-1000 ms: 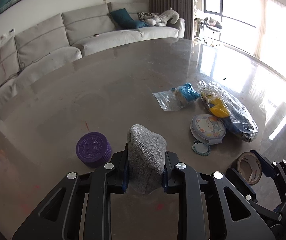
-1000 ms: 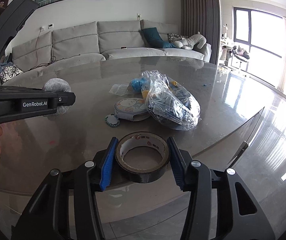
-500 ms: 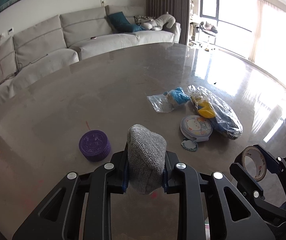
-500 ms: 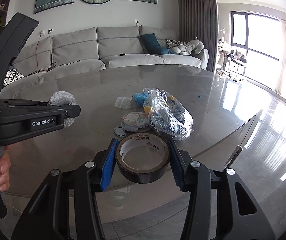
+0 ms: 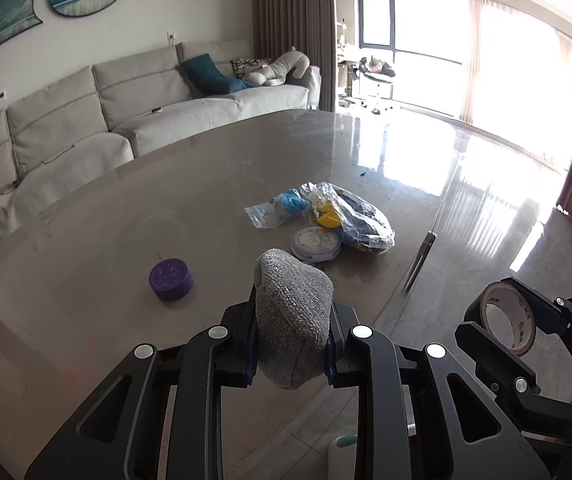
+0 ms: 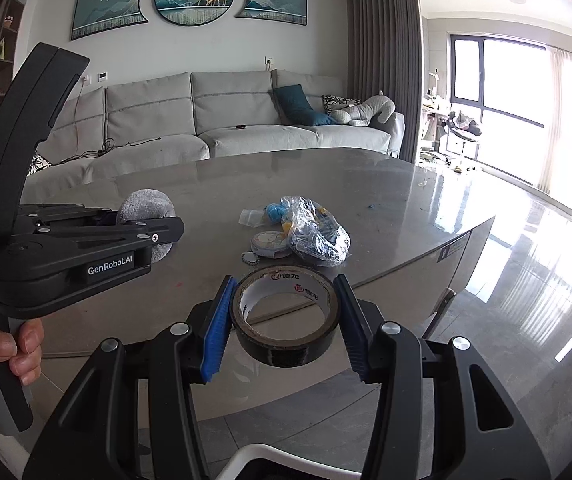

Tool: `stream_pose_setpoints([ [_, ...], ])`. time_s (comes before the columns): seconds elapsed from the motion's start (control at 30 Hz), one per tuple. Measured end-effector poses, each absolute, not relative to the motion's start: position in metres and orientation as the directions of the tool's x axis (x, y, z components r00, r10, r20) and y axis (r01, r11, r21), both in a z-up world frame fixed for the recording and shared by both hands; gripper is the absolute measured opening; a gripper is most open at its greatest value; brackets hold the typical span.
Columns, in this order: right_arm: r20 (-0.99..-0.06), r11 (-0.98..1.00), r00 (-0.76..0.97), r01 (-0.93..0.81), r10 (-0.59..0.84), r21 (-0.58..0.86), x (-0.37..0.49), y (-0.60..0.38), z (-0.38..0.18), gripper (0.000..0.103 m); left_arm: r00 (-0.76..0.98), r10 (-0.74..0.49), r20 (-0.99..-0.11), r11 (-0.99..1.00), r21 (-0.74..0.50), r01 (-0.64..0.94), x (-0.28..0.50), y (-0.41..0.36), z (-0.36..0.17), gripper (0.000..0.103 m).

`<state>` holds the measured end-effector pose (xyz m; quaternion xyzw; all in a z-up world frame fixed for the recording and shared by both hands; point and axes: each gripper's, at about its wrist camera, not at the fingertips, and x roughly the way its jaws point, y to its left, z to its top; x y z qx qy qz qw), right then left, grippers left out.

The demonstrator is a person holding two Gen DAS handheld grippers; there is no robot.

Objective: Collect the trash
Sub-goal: 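Carry the grey stone and tape roll with both tools over the white bin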

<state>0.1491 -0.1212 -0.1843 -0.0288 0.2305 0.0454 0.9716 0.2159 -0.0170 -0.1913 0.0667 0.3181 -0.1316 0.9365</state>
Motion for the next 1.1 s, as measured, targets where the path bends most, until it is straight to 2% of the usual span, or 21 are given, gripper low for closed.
stream_pose_setpoints([
  [0.63, -0.493, 1.0, 0.87, 0.001, -0.003, -0.004, 0.04, -0.159, -0.195, 0.05, 0.654, -0.318, -0.686, 0.893, 0.013, 0.449, 0.097, -0.07, -0.24, 0.024],
  [1.1, -0.541, 0.995, 0.836, 0.095, -0.088, -0.014, 0.007, -0.184, -0.221, 0.05, 0.577, -0.365, -0.731, 0.831, 0.025, 0.556, 0.071, -0.107, -0.274, 0.024],
])
